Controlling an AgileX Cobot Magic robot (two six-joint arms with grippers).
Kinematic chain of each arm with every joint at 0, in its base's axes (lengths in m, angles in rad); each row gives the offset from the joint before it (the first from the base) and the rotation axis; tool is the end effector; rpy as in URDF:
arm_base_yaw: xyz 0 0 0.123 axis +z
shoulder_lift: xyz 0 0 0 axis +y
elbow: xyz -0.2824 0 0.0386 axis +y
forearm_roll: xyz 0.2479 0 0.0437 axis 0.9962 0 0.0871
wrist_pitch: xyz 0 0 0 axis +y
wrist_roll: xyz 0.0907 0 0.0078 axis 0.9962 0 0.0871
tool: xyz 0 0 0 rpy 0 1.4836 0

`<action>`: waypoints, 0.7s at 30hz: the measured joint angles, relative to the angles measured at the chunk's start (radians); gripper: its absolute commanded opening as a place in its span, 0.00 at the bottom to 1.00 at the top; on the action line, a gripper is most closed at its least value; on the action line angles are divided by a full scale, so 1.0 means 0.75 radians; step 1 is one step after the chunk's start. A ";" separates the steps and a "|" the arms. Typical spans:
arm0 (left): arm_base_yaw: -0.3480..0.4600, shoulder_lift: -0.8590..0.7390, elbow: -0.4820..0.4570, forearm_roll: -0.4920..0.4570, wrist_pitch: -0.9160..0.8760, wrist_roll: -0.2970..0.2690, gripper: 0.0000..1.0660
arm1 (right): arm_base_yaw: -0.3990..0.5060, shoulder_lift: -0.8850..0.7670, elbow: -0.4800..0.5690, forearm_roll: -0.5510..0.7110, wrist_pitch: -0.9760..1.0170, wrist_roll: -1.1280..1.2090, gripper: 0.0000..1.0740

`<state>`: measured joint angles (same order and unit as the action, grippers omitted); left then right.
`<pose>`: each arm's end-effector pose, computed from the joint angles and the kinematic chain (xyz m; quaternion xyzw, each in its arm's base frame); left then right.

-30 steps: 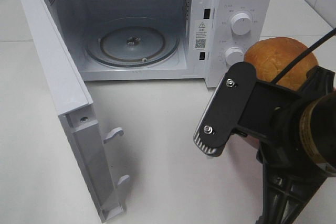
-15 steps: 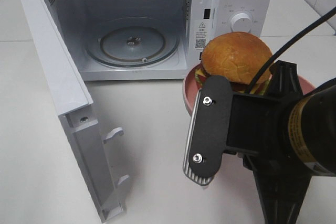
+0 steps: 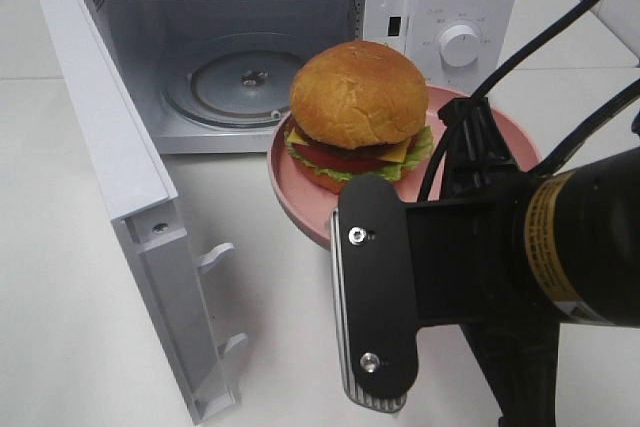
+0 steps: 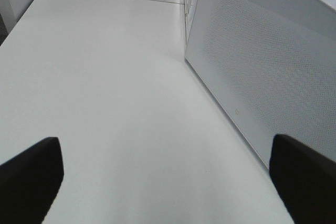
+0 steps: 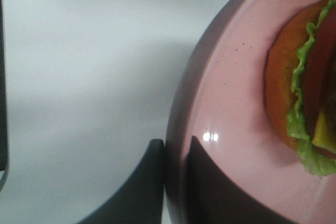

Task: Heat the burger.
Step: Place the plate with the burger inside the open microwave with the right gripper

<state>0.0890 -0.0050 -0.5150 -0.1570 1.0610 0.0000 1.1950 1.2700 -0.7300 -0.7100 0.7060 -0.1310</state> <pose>-0.0068 -0.0131 0.2821 -0.0338 0.8448 -0.0547 0.5312 0.1206 0.2006 0.2436 -0.7326 0.5924 -0.1396 0.3047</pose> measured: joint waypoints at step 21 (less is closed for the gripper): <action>0.000 0.000 0.000 0.000 0.000 0.000 0.96 | -0.064 0.000 0.071 -0.004 -0.284 -0.284 0.03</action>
<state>0.0890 -0.0050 -0.5150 -0.1570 1.0610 0.0000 1.1470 1.2700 -0.6770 -0.7130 0.4930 -0.3440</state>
